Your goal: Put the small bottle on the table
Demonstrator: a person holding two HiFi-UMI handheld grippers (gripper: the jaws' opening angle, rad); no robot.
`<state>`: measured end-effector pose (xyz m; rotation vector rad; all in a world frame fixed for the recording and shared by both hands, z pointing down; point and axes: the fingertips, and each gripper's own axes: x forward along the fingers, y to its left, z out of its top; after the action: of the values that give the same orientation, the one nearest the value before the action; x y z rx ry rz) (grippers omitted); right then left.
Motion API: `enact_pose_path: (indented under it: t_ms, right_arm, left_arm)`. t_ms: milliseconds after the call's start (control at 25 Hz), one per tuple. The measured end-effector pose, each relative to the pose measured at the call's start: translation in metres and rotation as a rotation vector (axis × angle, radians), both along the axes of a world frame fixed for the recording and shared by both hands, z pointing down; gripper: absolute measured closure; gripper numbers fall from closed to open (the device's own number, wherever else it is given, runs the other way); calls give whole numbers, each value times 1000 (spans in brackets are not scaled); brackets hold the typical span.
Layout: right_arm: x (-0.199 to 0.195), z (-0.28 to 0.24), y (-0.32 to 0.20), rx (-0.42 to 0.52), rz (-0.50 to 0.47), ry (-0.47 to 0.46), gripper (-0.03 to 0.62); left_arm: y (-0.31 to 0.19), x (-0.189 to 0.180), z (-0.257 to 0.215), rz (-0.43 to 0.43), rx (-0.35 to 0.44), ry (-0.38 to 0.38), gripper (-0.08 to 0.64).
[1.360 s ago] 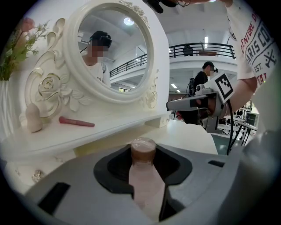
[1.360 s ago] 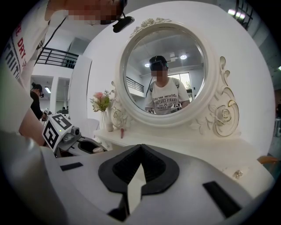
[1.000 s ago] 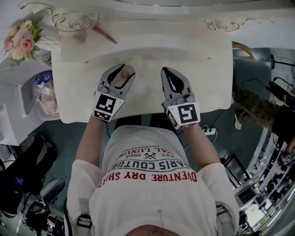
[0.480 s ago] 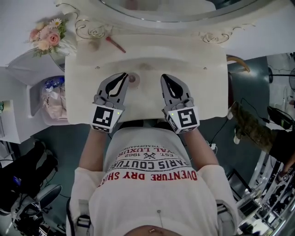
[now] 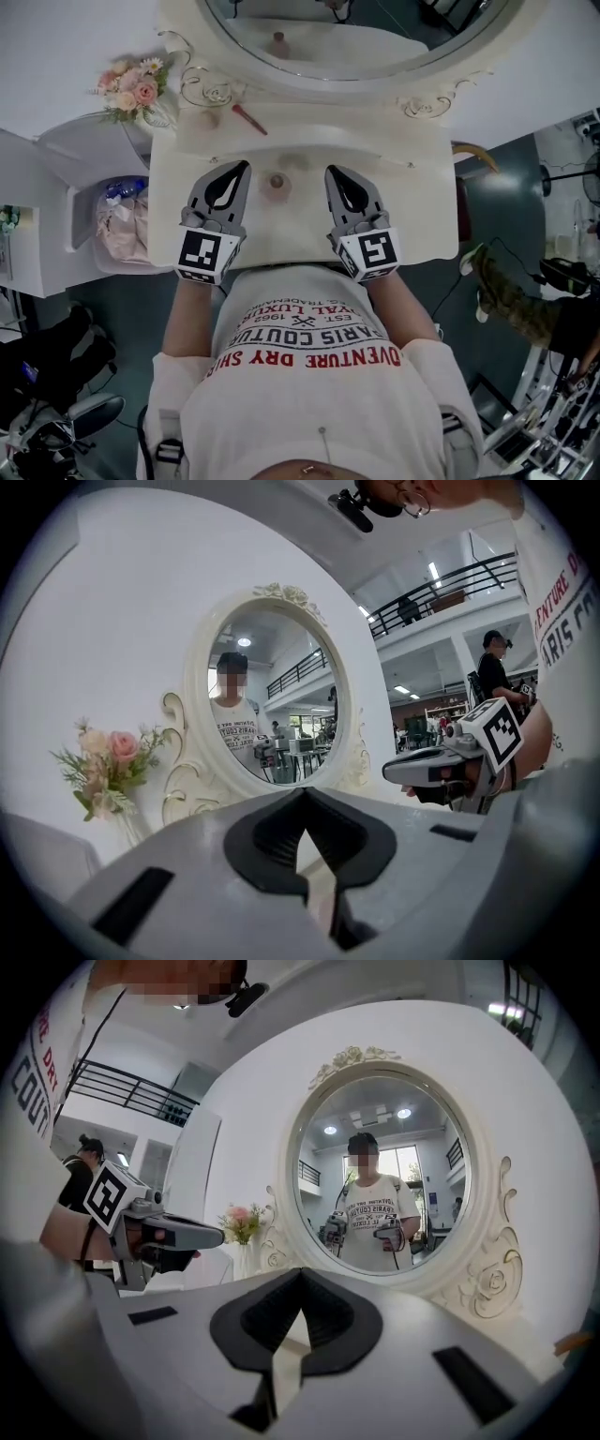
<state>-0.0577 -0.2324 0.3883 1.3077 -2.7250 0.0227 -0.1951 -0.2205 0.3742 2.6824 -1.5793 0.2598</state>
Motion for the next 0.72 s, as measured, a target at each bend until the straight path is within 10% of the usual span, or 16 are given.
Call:
enact_pose_path:
  t_ms: [720]
  right_arm:
    - [-22, -6, 6, -8, -79, 7, 594]
  left_arm:
    - [17, -32, -7, -48, 18, -3, 552]
